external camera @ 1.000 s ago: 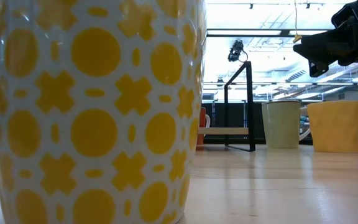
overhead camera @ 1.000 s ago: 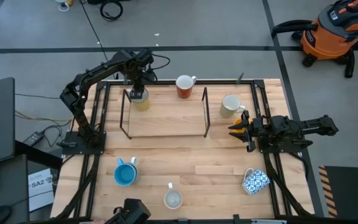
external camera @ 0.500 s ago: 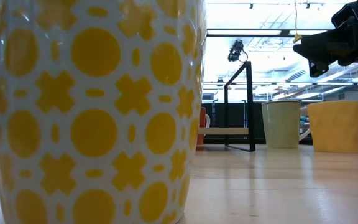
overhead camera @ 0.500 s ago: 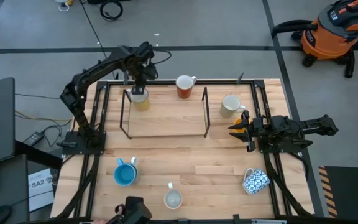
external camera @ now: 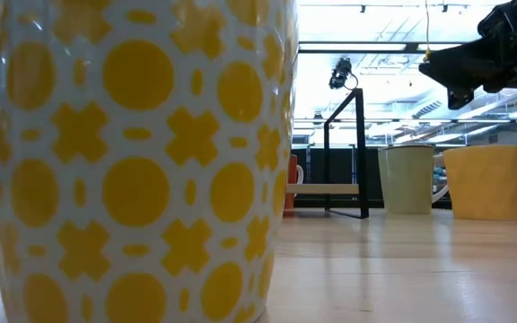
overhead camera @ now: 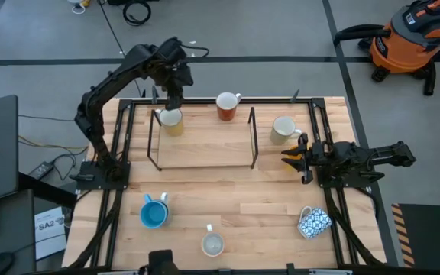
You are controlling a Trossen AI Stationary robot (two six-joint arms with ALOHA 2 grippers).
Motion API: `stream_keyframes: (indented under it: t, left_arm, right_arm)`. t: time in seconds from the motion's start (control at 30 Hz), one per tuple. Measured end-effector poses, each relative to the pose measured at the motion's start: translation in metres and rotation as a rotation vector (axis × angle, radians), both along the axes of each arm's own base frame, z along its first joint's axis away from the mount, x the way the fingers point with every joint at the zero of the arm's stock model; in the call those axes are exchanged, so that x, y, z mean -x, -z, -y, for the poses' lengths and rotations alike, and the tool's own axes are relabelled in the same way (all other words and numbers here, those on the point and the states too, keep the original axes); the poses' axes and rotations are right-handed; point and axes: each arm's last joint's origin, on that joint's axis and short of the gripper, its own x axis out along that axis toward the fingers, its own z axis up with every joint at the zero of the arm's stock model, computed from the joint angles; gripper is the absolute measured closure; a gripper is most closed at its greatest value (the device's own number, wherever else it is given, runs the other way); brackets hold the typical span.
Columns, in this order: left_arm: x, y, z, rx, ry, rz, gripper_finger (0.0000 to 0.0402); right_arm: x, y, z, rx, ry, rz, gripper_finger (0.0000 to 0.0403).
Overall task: Place coffee mugs
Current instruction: Put the blue mug on the shelf
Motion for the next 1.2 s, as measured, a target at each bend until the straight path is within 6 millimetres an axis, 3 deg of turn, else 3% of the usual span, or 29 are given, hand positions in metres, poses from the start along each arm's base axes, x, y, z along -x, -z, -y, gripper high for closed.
stream_keyframes:
  t: [0.37, 0.77, 1.03, 1.2]
  left_arm:
    - [-0.030, -0.006, 0.043, 0.017, 0.075, 0.042, 0.0244]
    - [-0.043, -0.008, 0.073, 0.079, 0.029, 0.063, 0.0244]
    - [-0.026, -0.027, 0.132, 0.169, -0.079, 0.029, 0.0244]
    - [-0.012, -0.040, 0.172, 0.212, -0.111, 0.038, 0.0244]
  right_arm:
    - [0.010, -0.027, 0.010, -0.163, 0.312, 0.308, 0.0278]
    - [0.010, -0.082, 0.012, -0.140, 0.376, 0.327, 0.0278]
    - [-0.011, -0.115, 0.009, -0.013, 0.403, 0.237, 0.0278]
    - [-0.020, -0.117, 0.008, 0.014, 0.393, 0.198, 0.0278]
